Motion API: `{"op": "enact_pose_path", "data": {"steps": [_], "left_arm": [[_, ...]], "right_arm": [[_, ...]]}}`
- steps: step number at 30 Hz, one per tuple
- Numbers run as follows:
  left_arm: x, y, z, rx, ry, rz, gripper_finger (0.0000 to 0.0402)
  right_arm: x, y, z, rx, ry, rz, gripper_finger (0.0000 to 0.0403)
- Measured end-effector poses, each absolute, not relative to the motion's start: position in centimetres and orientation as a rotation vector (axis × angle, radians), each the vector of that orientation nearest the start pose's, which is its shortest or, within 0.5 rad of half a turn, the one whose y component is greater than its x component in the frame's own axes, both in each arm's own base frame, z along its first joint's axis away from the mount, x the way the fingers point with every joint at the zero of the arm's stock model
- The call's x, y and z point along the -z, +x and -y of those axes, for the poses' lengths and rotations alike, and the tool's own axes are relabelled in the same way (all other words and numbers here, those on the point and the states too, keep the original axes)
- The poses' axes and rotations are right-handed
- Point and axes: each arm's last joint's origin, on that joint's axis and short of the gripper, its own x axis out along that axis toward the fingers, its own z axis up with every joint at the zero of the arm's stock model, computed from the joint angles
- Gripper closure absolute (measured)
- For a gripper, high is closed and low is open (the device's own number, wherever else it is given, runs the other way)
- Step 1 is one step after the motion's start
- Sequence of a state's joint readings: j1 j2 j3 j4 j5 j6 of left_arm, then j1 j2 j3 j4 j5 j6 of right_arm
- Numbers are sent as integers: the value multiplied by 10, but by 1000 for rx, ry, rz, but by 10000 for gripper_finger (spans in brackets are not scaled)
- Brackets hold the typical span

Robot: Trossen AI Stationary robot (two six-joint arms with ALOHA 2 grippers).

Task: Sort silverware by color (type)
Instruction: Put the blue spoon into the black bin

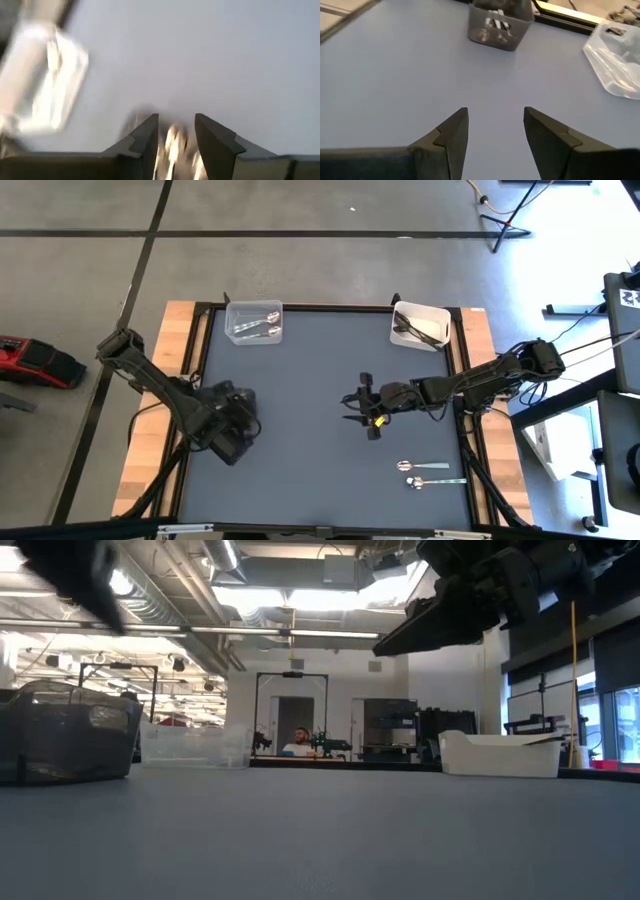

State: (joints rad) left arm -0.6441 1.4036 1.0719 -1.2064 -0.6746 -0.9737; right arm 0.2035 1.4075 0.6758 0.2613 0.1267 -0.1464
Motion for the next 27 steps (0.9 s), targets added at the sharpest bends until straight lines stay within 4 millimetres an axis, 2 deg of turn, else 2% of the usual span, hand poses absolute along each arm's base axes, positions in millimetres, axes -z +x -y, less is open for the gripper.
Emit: {"op": "enact_pose_path", "data": {"steps": [3,6,11,15,18,22,27], "left_arm": [[-259,213,134,-498,116,-815,279],[-256,228,145,-397,165,-675,279],[-231,252,157,-261,240,-497,279],[-207,265,159,-132,251,-451,279],[-197,275,162,-55,209,-430,279],[-188,291,179,17,192,-436,279],[-186,319,199,12,193,-430,279]], "right_arm": [[-202,281,-55,-149,-218,-446,219],[-202,281,-55,-153,-229,-443,219],[-203,281,-55,-155,-250,-436,219],[-213,282,-62,-152,-190,-460,219],[-228,281,-79,-187,-158,-557,219],[-238,268,-111,-220,-140,-710,219],[-243,239,-149,-231,-73,-888,219]]}}
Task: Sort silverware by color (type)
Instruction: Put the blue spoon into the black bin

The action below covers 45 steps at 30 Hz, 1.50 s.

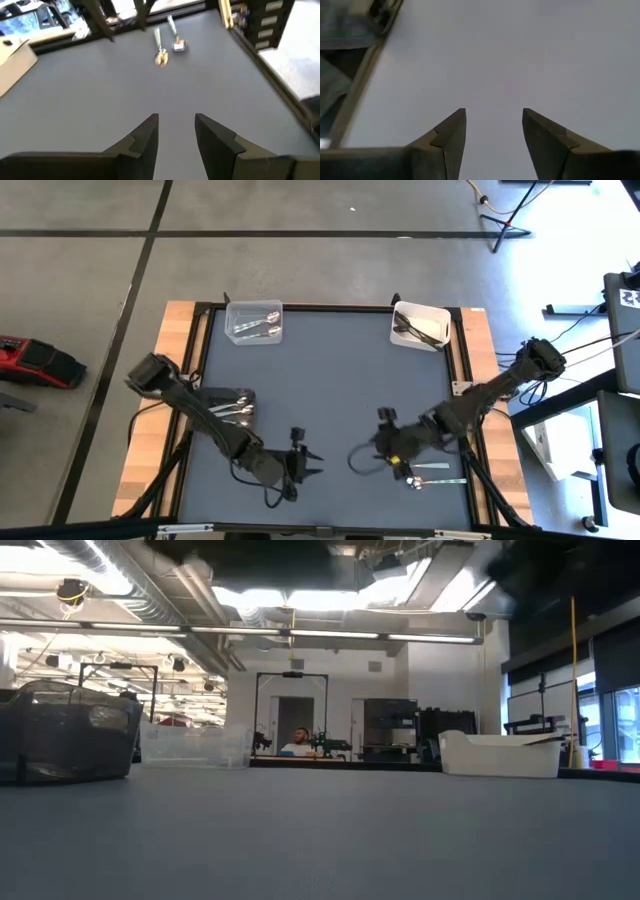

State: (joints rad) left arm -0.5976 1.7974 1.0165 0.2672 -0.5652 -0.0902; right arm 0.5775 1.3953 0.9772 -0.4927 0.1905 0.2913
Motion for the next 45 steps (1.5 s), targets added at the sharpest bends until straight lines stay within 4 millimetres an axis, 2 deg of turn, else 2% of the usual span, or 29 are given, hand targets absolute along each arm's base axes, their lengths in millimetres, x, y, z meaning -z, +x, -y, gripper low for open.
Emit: {"op": "enact_pose_path", "data": {"steps": [4,9,15,19,22,26,31,34,42,45], "left_arm": [[-189,339,212,17,191,-404,279],[-192,351,228,26,127,-380,279],[-198,356,249,45,37,-347,279],[-199,355,260,41,-51,-337,279],[-198,351,264,10,-93,-328,279],[-195,344,270,-51,-135,-320,279],[-196,340,273,-74,-153,-306,279],[-196,340,273,-88,-152,-300,279],[-195,341,271,-95,-138,-314,279],[-195,344,267,-105,-140,-313,279]], "right_arm": [[-237,209,-173,-227,29,-1039,219],[-224,170,-194,-117,63,-1209,219],[-198,139,-209,-47,30,-1249,219],[-180,130,-206,16,23,-1290,219],[-164,124,-200,32,27,-1372,219],[-147,120,-194,22,43,-1398,219],[-138,117,-188,29,36,-1383,228],[-137,117,-187,29,34,-1380,258],[-136,117,-187,9,-8,-1367,371],[-138,118,-188,-22,-45,-1357,393]]}}
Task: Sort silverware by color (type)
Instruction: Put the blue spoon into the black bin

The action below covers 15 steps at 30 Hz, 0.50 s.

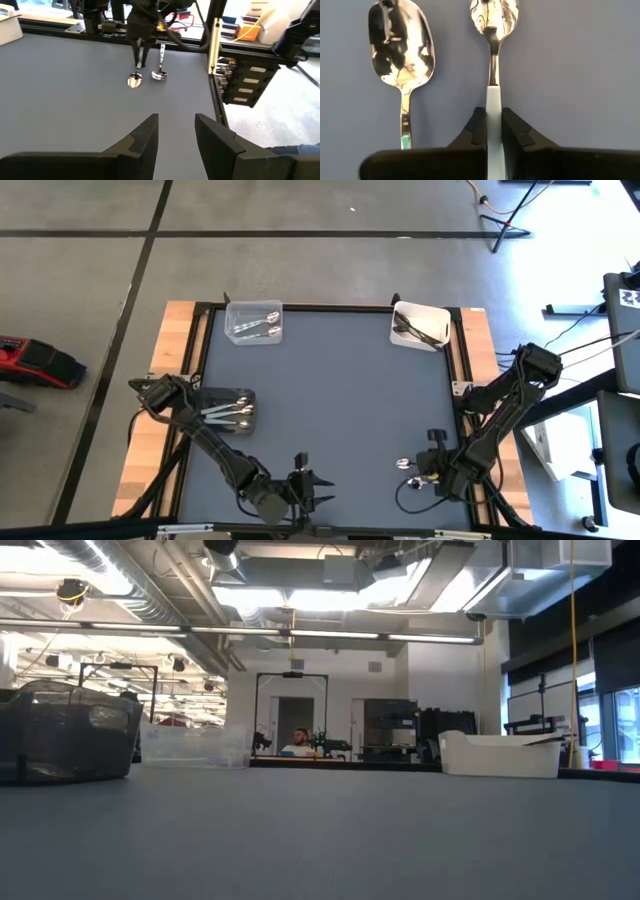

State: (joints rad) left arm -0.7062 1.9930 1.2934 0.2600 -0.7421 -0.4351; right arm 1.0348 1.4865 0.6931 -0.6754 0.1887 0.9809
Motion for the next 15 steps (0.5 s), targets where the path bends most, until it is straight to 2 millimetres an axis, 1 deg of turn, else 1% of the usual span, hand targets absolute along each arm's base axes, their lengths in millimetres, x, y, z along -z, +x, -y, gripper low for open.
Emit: {"op": "enact_pose_path", "data": {"steps": [3,6,10,12,15], "left_arm": [[-194,347,263,-118,-141,-313,279],[-193,350,258,-129,-132,-327,279],[-192,354,251,-111,-66,-356,279],[-192,357,248,-107,-30,-360,279],[-191,359,244,-105,27,-368,279]], "right_arm": [[-147,121,-189,-42,-114,-1298,384],[-168,128,-194,-73,-132,-1154,374],[-185,133,-193,-75,-216,-1000,386],[-193,139,-191,-52,-237,-898,393],[-199,153,-186,-4,-286,-798,394]]}}
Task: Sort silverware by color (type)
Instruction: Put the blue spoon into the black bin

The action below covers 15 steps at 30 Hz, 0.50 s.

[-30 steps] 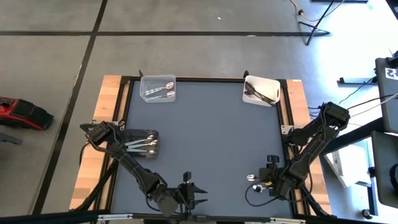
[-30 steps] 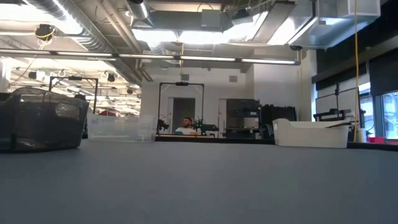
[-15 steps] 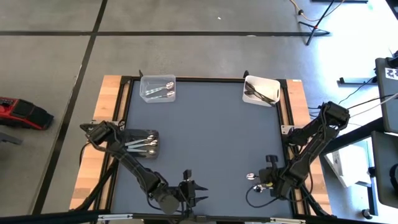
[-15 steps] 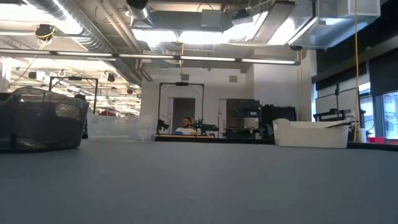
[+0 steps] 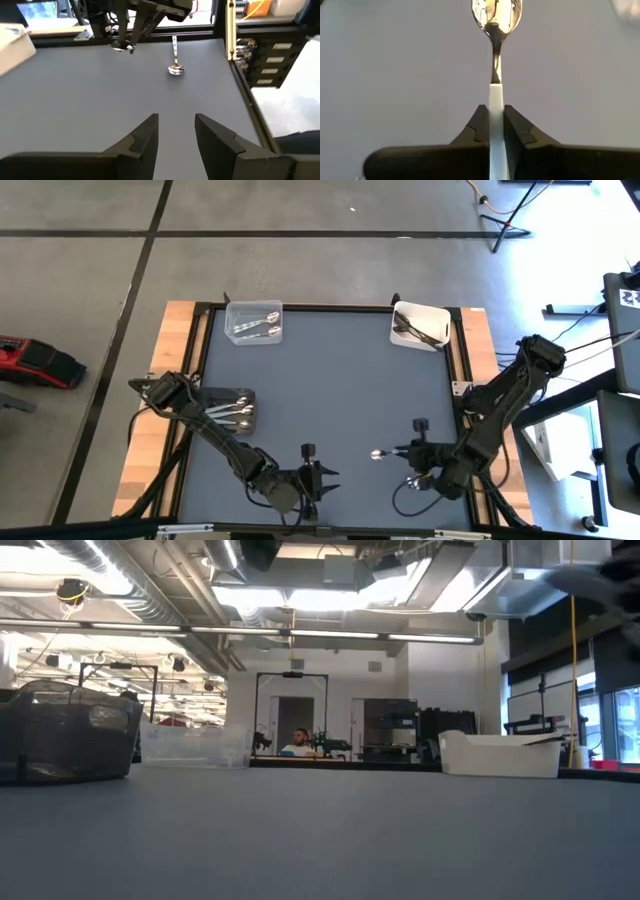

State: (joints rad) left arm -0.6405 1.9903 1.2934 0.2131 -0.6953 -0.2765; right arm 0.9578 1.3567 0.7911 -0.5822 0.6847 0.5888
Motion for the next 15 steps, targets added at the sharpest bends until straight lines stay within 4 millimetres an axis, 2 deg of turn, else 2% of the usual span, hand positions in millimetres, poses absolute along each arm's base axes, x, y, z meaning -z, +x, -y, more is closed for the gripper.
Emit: {"op": "enact_pose_path", "data": {"steps": [6,10,15], "left_arm": [[-185,351,242,-122,155,-457,279],[-180,341,243,-220,230,-494,279],[-176,335,244,-281,219,-486,279]], "right_arm": [[-204,193,-172,-47,-356,-655,383],[-204,220,-158,-216,-306,-530,390],[-195,237,-136,-394,-206,-322,386]]}}
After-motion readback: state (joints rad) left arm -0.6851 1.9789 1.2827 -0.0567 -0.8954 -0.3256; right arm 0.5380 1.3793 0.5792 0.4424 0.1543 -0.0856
